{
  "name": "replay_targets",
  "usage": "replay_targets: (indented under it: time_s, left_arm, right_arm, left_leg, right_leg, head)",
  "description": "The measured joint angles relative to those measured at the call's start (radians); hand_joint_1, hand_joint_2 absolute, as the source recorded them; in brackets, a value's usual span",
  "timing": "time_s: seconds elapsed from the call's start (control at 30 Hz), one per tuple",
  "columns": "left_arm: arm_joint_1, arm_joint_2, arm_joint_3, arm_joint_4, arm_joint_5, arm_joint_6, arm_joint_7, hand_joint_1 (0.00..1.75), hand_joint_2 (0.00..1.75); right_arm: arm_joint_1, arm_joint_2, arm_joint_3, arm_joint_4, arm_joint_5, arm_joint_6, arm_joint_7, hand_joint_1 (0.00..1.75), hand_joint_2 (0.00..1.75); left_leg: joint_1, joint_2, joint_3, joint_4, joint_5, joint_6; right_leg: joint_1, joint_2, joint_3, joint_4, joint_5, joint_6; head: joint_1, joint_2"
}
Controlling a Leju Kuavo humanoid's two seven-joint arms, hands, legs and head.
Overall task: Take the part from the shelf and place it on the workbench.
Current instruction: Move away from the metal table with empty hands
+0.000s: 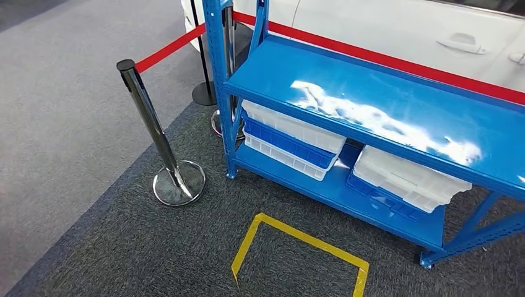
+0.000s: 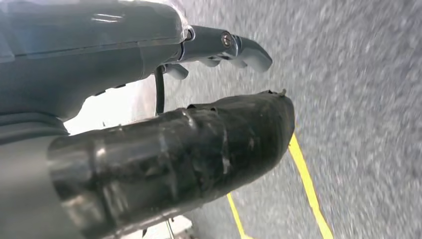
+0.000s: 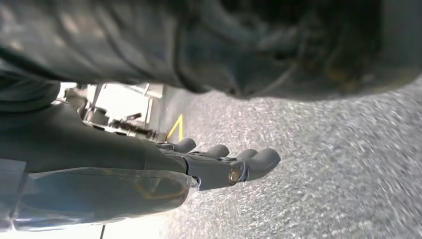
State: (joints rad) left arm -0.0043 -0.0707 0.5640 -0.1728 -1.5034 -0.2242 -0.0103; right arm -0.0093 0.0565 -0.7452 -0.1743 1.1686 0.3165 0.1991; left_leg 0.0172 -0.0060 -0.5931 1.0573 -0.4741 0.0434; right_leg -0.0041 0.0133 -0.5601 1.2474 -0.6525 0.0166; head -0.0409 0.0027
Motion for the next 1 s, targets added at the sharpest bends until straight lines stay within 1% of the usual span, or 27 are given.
replay_targets:
  time_s: [0.03, 0.07, 0.1, 0.13, 0.17, 0.2, 0.23, 0.27, 0.3, 0.33, 0.37, 0.4, 0.43, 0.47, 0.5, 0.53, 0.57, 0.6, 0.63, 0.67, 0.7, 0.73, 0.77, 0.8, 0.83, 0.93, 1.0]
  left_arm:
    - [-0.001, 0.0, -0.002, 0.0, 0.0, 0.0, 0.0, 0.0, 0.0]
    - [-0.002, 0.0, -0.003, 0.0, 0.0, 0.0, 0.0, 0.0, 0.0]
    - [-0.002, 0.0, -0.004, 0.0, 0.0, 0.0, 0.0, 0.0, 0.0]
    - [-0.002, 0.0, -0.005, 0.0, 0.0, 0.001, 0.0, 0.0, 0.0]
    - [0.0, -0.001, -0.006, 0.0, 0.0, 0.001, 0.0, 0.0, 0.0]
    - [0.002, -0.002, -0.007, 0.001, 0.0, 0.002, -0.001, 0.0, 0.0]
    - [0.003, -0.004, -0.009, 0.001, 0.0, 0.002, -0.001, 0.0, 0.0]
    - [0.002, -0.005, -0.01, 0.002, 0.0, 0.003, -0.001, 0.0, 0.0]
    - [-0.001, -0.005, -0.01, 0.002, 0.0, 0.003, -0.001, 0.0, 0.0]
    - [-0.004, -0.005, -0.011, 0.002, 0.0, 0.004, -0.001, 0.0, 0.0]
    - [-0.006, -0.005, -0.011, 0.002, 0.0, 0.004, -0.001, 0.0, 0.0]
    - [-0.008, -0.005, -0.012, 0.002, 0.0, 0.005, -0.001, 0.0, 0.0]
    - [-0.009, -0.004, -0.013, 0.002, 0.0, 0.006, -0.001, 0.0, 0.0]
    - [-0.011, -0.004, -0.014, 0.002, 0.0, 0.007, -0.001, 0.0, 0.0]
    - [-0.011, -0.004, -0.015, 0.002, 0.0, 0.007, 0.0, 0.0, 0.0]
    - [-0.01, -0.004, -0.015, 0.002, 0.0, 0.008, 0.0, 0.0, 0.0]
    - [-0.009, -0.004, -0.016, 0.002, 0.0, 0.008, 0.0, 0.0, 0.0]
    - [-0.007, -0.004, -0.017, 0.002, 0.0, 0.009, 0.001, 0.0, 0.0]
    - [-0.004, -0.004, -0.018, 0.002, 0.0, 0.01, 0.001, 0.0, 0.0]
    - [-0.001, -0.003, -0.018, 0.002, 0.0, 0.01, 0.003, 0.0, 0.0]
    - [0.002, -0.003, -0.018, 0.002, 0.0, 0.011, 0.005, 0.0, 0.0]
    - [0.005, -0.002, -0.018, 0.002, 0.0, 0.013, 0.007, 0.0, 0.0]
    - [0.005, -0.002, -0.019, 0.003, 0.0, 0.014, 0.008, 0.0, 0.0]
    - [0.003, -0.002, -0.019, 0.003, 0.001, 0.014, 0.008, 0.0, 0.0]
    - [0.001, -0.002, -0.019, 0.003, 0.001, 0.014, 0.008, 0.0, 0.0]
    - [-0.002, -0.002, -0.019, 0.003, 0.002, 0.013, 0.008, 0.0, 0.0]
    - [-0.005, -0.002, -0.019, 0.003, 0.002, 0.014, 0.009, 0.0, 0.0]
  right_arm:
    - [-0.001, 0.0, 0.0, 0.0, 0.0, 0.0, 0.0, 0.0, 0.0]
    - [0.0, 0.0, -0.001, 0.0, 0.0, 0.0, 0.0, 0.0, 0.0]
    - [0.001, 0.0, -0.002, 0.0, 0.0, 0.0, 0.0, 0.0, 0.0]
    - [0.004, 0.0, -0.004, 0.0, 0.0, 0.0, 0.0, 0.0, 0.0]
    - [0.008, 0.0, -0.005, 0.0, 0.0, 0.0, 0.0, 0.0, 0.0]
    - [0.011, -0.001, -0.006, 0.0, 0.0, 0.0, 0.0, 0.0, 0.0]
    - [0.011, -0.002, -0.007, 0.0, 0.0, 0.001, 0.0, 0.0, 0.0]
    - [0.011, -0.003, -0.007, 0.0, 0.0, 0.002, 0.001, 0.0, 0.0]
    - [0.01, -0.004, -0.007, 0.0, 0.0, 0.003, 0.001, 0.0, 0.0]
    - [0.009, -0.004, -0.007, 0.0, 0.0, 0.003, 0.001, 0.0, 0.0]
    - [0.009, -0.004, -0.007, 0.0, 0.0, 0.004, 0.001, 0.0, 0.0]
    - [0.007, -0.004, -0.007, 0.0, 0.0, 0.004, 0.001, 0.0, 0.0]
    - [0.005, -0.004, -0.008, 0.0, 0.0, 0.005, 0.001, 0.0, 0.0]
    - [0.003, -0.004, -0.008, 0.0, 0.0, 0.006, 0.001, 0.0, 0.0]
    - [0.001, -0.004, -0.008, 0.0, 0.0, 0.007, 0.001, 0.0, 0.0]
    - [0.0, -0.004, -0.008, 0.0, 0.001, 0.007, 0.001, 0.0, 0.0]
    - [0.001, -0.004, -0.008, 0.0, 0.001, 0.008, 0.001, 0.0, 0.0]
    - [0.001, -0.004, -0.008, 0.0, 0.002, 0.008, 0.001, 0.0, 0.0]
    - [0.002, -0.004, -0.008, 0.0, 0.002, 0.009, 0.001, 0.0, 0.0]
    - [0.005, -0.004, -0.008, 0.0, 0.002, 0.009, 0.002, 0.0, 0.0]
    - [0.005, -0.004, -0.008, 0.0, 0.002, 0.01, 0.001, 0.0, 0.0]
    - [0.004, -0.003, -0.008, 0.0, 0.001, 0.01, -0.001, 0.0, 0.0]
    - [0.005, -0.003, -0.009, 0.0, 0.0, 0.009, -0.005, 0.0, 0.0]
    - [0.004, -0.003, -0.01, 0.0, -0.001, 0.008, -0.011, 0.0, 0.0]
    - [0.005, -0.003, -0.011, 0.0, -0.002, 0.007, -0.016, 0.0, 0.0]
    - [0.009, -0.004, -0.014, 0.0, -0.006, 0.003, -0.018, 0.0, 0.0]
    - [0.008, -0.004, -0.015, 0.0, -0.01, 0.0, -0.011, 0.0, 0.0]
  left_leg:
    - [0.0, 0.01, 0.009, 0.0, -0.01, 0.0]
    - [0.0, 0.021, 0.02, 0.0, -0.021, -0.001]
    - [-0.001, 0.03, 0.034, 0.0, -0.032, -0.003]
    - [-0.001, 0.039, 0.05, 0.0, -0.044, -0.005]
    - [-0.001, 0.049, 0.063, -0.001, -0.056, -0.007]
    - [-0.002, 0.057, 0.076, -0.002, -0.066, -0.011]
    - [-0.003, 0.064, 0.086, -0.005, -0.076, -0.016]
    - [-0.003, 0.071, 0.097, -0.004, -0.081, -0.021]
    - [-0.004, 0.076, 0.109, -0.002, -0.081, -0.029]
    - [-0.004, 0.079, 0.115, 0.004, -0.081, -0.035]
    - [-0.003, 0.072, 0.119, 0.019, -0.08, -0.038]
    - [-0.002, 0.059, 0.109, 0.045, -0.086, -0.041]
    - [-0.001, 0.043, 0.088, 0.085, -0.103, -0.042]
    - [0.001, 0.027, 0.059, 0.136, -0.127, -0.044]
    - [0.001, 0.019, 0.022, 0.186, -0.156, -0.045]
    - [0.002, 0.017, -0.01, 0.224, -0.177, -0.049]
    - [0.003, 0.016, -0.033, 0.236, -0.182, -0.052]
    - [0.003, 0.015, -0.044, 0.221, -0.167, -0.054]
    - [0.004, 0.01, -0.043, 0.179, -0.129, -0.056]
    - [0.004, -0.004, -0.039, 0.122, -0.074, -0.057]
    - [0.003, -0.021, -0.036, 0.075, -0.034, -0.056]
    - [0.002, -0.037, -0.033, 0.041, -0.005, -0.052]
    - [0.0, -0.048, -0.033, 0.024, 0.008, -0.046]
    - [-0.002, -0.049, -0.032, 0.021, 0.002, -0.039]
    - [-0.002, -0.046, -0.027, 0.014, 0.006, -0.035]
    - [0.001, -0.043, -0.015, -0.003, 0.01, -0.033]
    - [0.0, -0.045, -0.009, -0.006, 0.006, -0.03]
  right_leg:
    - [-0.002, -0.004, -0.034, 0.029, -0.025, 0.004]
    - [-0.004, -0.007, -0.055, 0.033, -0.035, 0.006]
    - [-0.005, -0.01, -0.064, 0.011, -0.022, 0.006]
    - [-0.004, -0.017, -0.062, -0.035, 0.017, 0.002]
    - [0.0, -0.033, -0.057, -0.084, 0.077, -0.008]
    - [0.007, -0.052, -0.058, -0.123, 0.12, -0.017]
    - [0.015, -0.066, -0.058, -0.15, 0.155, -0.027]
    - [0.02, -0.074, -0.06, -0.163, 0.171, -0.035]
    - [0.022, -0.069, -0.057, -0.169, 0.164, -0.04]
    - [0.019, -0.058, -0.044, -0.179, 0.168, -0.046]
    - [0.015, -0.047, -0.03, -0.188, 0.167, -0.05]
    - [0.011, -0.037, -0.017, -0.193, 0.165, -0.054]
    - [0.007, -0.028, -0.006, -0.199, 0.164, -0.058]
    - [0.005, -0.018, -0.001, -0.201, 0.161, -0.061]
    - [0.004, -0.007, 0.003, -0.201, 0.157, -0.062]
    - [0.004, 0.006, 0.008, -0.201, 0.151, -0.063]
    - [0.003, 0.019, 0.016, -0.2, 0.144, -0.062]
    - [0.002, 0.032, 0.027, -0.2, 0.137, -0.06]
    - [0.001, 0.045, 0.039, -0.199, 0.128, -0.056]
    - [-0.001, 0.056, 0.048, -0.199, 0.119, -0.052]
    - [-0.002, 0.066, 0.056, -0.196, 0.111, -0.047]
    - [-0.002, 0.075, 0.058, -0.193, 0.104, -0.041]
    - [-0.002, 0.082, 0.057, -0.191, 0.098, -0.035]
    - [-0.002, 0.088, 0.059, -0.192, 0.095, -0.03]
    - [-0.002, 0.091, 0.06, -0.195, 0.095, -0.029]
    - [0.0, 0.087, 0.072, -0.208, 0.102, -0.034]
    - [0.001, 0.08, 0.084, -0.224, 0.1, -0.036]
  head:
    - [0.0, 0.0]
    - [0.0, 0.0]
    - [0.0, 0.0]
    - [0.0, 0.0]
    - [0.0, 0.0]
    - [0.0, 0.0]
    - [0.0, 0.0]
    - [0.0, 0.0]
    - [0.0, 0.0]
    - [0.001, 0.0]
    - [0.001, 0.0]
    - [0.001, 0.0]
    - [0.0, 0.0]
    - [0.0, 0.0]
    - [0.0, 0.0]
    - [0.0, 0.0]
    - [0.0, 0.0]
    - [0.0, 0.0]
    - [0.0, 0.0]
    - [0.0, 0.0]
    - [0.0, 0.0]
    - [0.0, 0.0]
    - [0.001, 0.0]
    - [0.001, 0.0]
    - [0.001, 0.0]
    - [0.001, 0.0]
    - [0.001, 0.0]
